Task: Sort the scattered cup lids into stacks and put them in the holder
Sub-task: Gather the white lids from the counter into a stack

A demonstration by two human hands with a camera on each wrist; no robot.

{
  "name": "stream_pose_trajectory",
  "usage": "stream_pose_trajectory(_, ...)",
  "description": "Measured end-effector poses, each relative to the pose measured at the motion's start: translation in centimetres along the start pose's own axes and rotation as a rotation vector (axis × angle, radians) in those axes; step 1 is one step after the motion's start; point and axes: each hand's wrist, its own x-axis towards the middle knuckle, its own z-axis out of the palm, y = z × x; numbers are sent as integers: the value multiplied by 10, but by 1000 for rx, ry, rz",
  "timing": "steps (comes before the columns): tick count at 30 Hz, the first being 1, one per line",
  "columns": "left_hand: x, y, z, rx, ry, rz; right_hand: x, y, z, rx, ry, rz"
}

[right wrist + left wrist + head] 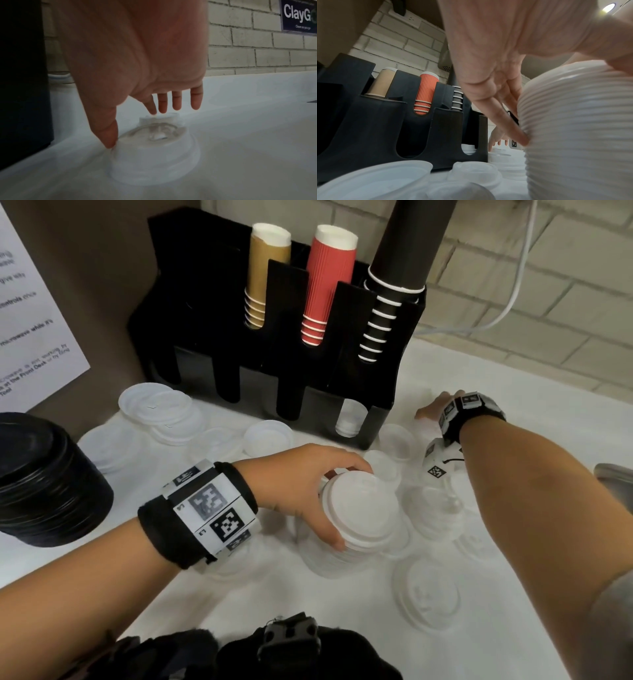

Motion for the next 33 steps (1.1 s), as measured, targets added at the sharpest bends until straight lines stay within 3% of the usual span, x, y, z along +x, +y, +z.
stream_pose_trajectory(4,-1,1,0,-19,-2,5,3,6,-4,-18,15,42)
stream_pose_trajectory(12,0,2,-1,-15,-9,1,12,3,-3,13,-10,-114)
stream_pose_trajectory(19,0,1,0,-24,-3,-1,-1,4,-26,657,97,25)
stream_pose_trajectory(23,-2,1,4,-42,16,-2,-37,5,-35,970,218,-23)
stream_pose_trajectory(26,-4,2,7,-37,28,24,-83,2,-43,1144,155,-63)
stream_pose_trajectory(33,-7,1,12,31,6,5,-217,7,-19,1335,219,-358)
